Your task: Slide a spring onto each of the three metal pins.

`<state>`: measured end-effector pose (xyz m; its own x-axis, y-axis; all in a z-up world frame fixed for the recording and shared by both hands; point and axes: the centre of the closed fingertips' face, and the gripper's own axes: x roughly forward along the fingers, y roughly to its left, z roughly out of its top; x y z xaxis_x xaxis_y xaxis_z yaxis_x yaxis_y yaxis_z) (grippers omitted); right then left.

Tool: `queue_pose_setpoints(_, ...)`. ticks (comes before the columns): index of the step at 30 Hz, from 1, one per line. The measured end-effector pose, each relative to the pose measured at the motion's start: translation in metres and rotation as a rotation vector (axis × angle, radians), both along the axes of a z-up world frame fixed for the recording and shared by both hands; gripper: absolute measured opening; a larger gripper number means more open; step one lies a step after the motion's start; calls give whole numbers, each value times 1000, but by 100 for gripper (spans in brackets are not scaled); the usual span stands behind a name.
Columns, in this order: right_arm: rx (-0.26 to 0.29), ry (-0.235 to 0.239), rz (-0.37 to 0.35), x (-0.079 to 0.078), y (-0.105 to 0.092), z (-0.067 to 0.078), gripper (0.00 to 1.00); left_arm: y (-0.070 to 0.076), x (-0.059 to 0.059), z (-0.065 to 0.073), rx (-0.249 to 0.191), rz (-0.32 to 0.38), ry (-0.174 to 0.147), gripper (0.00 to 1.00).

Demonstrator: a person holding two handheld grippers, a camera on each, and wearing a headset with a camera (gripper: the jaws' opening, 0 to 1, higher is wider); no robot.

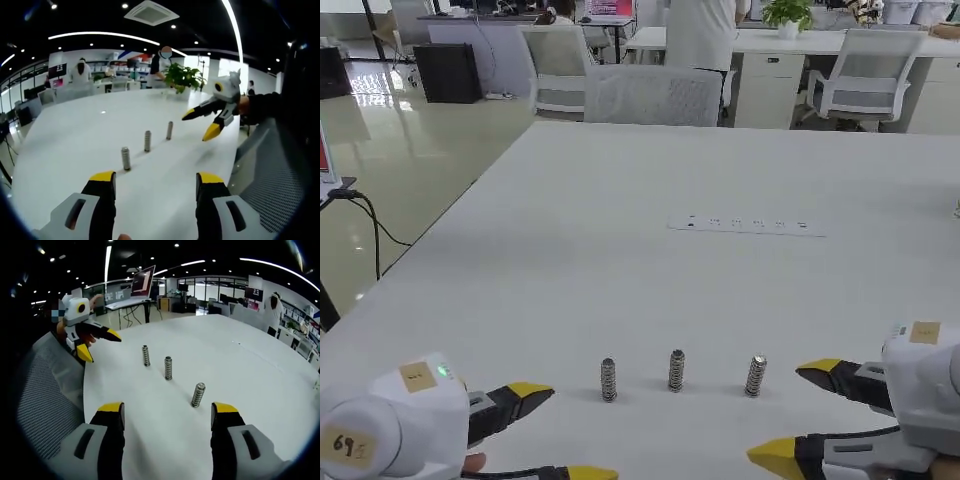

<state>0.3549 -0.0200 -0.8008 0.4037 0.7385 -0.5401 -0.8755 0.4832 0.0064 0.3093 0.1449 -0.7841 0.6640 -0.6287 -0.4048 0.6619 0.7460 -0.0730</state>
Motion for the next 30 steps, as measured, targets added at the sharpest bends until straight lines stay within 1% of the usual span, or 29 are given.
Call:
queue_pose_setpoints(2, 10, -12, 4, 0, -1, 0, 70, 1, 1, 1, -12, 10, 1, 60)
queue_pose_setpoints(4, 13, -11, 8, -1, -1, 0, 70, 2, 1, 1, -20, 19, 3, 60)
queue_pose_setpoints(9, 20, -8, 6, -1, -2, -1, 71, 2, 0, 0, -18, 19, 3, 60)
queue_pose_setpoints(12, 33, -11, 1, 0, -3, 0, 73, 2, 0, 0, -18, 22, 5, 61)
queue_pose_setpoints(18, 34, -19, -3, 1, -3, 1, 73, 2, 0, -1, -21, 28, 9, 61)
queue_pose_setpoints(30, 31, -12, -11, 2, -4, 0, 73, 2, 0, -1, -27, 31, 14, 62)
